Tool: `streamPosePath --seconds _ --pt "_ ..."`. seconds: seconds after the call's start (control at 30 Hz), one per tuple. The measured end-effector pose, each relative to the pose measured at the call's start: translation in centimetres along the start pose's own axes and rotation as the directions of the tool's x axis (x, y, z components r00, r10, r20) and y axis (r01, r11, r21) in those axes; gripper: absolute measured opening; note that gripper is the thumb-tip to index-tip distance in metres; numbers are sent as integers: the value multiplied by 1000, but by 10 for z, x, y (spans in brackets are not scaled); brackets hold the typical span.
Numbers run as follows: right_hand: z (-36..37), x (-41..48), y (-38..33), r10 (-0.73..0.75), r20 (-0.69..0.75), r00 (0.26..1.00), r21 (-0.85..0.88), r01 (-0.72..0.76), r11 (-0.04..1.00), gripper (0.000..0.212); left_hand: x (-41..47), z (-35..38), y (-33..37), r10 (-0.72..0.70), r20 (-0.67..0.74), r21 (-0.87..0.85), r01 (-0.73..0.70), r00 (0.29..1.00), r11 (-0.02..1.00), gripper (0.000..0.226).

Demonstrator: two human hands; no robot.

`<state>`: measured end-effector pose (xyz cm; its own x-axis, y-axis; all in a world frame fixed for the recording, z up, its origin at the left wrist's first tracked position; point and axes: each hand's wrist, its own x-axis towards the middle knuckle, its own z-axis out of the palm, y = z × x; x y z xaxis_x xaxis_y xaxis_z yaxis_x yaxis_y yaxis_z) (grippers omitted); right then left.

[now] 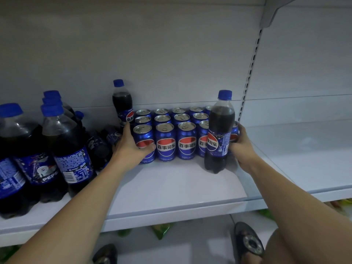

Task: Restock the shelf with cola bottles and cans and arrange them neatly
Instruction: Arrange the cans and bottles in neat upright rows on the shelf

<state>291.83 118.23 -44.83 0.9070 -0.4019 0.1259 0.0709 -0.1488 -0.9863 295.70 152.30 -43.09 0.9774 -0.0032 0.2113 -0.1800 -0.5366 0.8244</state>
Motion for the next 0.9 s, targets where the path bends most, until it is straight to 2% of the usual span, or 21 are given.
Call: streamPosePath --seconds 0.1,0.2,0.27,0.33,0.4,0.47,0.53,0.57,0.63,0.73,0.77,0.83,0.9 --pt "-7 -11 -4 -28 -18 999 -2 28 1000 87 -10 -4 15 131 -99 37 -128 986 991 111" --pt "-14 -26 -25 -160 -218 963 -70 148 987 66 -25 0 37 347 -163 143 -326 924 934 96" --pt "-13 -39 -45 -306 -332 892 -144 273 951 48 -35 7 53 455 -158 167 -431 876 887 86" --pt "-6 -53 -60 -414 -360 836 -163 381 910 40 -41 15 63 521 -108 189 -497 847 847 80" --pt "5 -66 -72 -517 -377 769 -196 479 855 42 -44 20 68 556 -54 197 -537 829 820 74" --pt "20 -80 -83 -655 -364 662 -279 594 755 45 -46 21 67 573 -21 209 -557 820 804 72" --pt "42 -95 -93 -772 -294 564 -295 715 634 38 -47 14 64 571 -42 208 -552 820 808 70" --pt "56 -101 -95 -804 -237 546 -271 757 594 34 -47 8 63 561 -69 200 -539 825 818 69" --pt "86 -109 -95 -810 -77 582 -260 772 580 30 -50 -8 60 548 -130 182 -523 826 832 66" --pt "126 -110 -76 -669 230 706 -352 702 620 30 -62 -36 59 555 -191 148 -535 810 832 61" --pt "138 -109 -67 -622 322 713 -417 697 583 29 -66 -45 59 552 -197 120 -539 810 834 61" --pt "160 -109 -53 -547 469 694 -553 713 431 32 -73 -62 56 542 -180 66 -539 821 839 60" --pt "182 -112 -48 -472 533 702 -620 704 347 35 -78 -73 48 512 -109 48 -510 852 859 61"
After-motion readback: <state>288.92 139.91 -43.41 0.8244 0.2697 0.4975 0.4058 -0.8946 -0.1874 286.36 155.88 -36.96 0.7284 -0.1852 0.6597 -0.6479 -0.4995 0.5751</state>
